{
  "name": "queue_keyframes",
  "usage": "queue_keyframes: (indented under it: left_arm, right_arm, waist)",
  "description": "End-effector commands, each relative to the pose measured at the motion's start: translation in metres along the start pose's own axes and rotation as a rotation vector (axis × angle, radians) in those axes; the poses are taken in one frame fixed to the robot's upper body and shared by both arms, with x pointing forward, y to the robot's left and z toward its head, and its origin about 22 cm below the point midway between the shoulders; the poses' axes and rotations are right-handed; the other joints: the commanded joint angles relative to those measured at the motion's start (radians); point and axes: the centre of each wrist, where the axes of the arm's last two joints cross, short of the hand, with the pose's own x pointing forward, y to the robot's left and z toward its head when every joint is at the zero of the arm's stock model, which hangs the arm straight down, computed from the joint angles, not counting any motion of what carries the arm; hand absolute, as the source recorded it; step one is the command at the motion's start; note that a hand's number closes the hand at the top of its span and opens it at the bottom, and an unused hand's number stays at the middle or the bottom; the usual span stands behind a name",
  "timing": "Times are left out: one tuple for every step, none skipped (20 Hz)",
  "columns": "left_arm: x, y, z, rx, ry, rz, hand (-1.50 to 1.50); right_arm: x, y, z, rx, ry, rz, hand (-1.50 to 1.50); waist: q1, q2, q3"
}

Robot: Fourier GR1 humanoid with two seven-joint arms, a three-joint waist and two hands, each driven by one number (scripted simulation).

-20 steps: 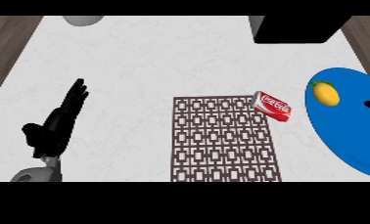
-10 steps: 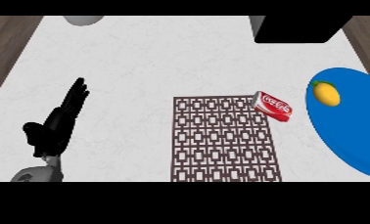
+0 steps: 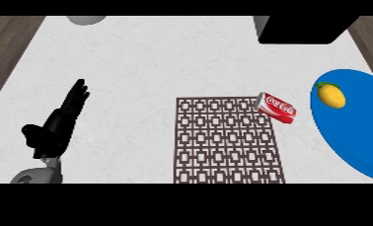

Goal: Pick the lemon from the placemat and place it in the plate

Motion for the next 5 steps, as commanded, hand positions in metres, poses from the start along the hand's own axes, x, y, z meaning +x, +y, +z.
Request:
queue_keyframes:
  left_arm:
    - [0.013,-0.004,-0.01,-0.011,-0.003,0.012,0.0]
    - [0.004,0.002,-0.005,-0.013,-0.015,-0.004,0.0]
    - [-0.001,-0.013,0.005,0.004,-0.011,-0.006,0.0]
    - [-0.008,0.004,0.005,-0.013,0.008,0.0,0.0]
    - [-0.013,-0.008,0.003,-0.013,0.007,0.007,0.0]
  right_arm:
    - [-0.011,-0.008,0.017,0.068,-0.043,-0.009,-1.5]
    - [-0.012,-0.001,0.011,0.047,-0.053,-0.011,-1.5]
    - [-0.007,-0.014,0.016,0.06,-0.046,-0.014,-1.5]
    - [-0.012,-0.005,0.013,0.04,-0.061,-0.007,-1.5]
    - [-0.002,-0.012,0.006,0.032,-0.081,0.001,-1.5]
  waist:
    - [0.001,0.0,0.002]
    - [0.004,0.0,0.001]
    - [0.002,-0.001,0.002]
    - [0.002,0.0,0.001]
    - [0.0,0.001,0.001]
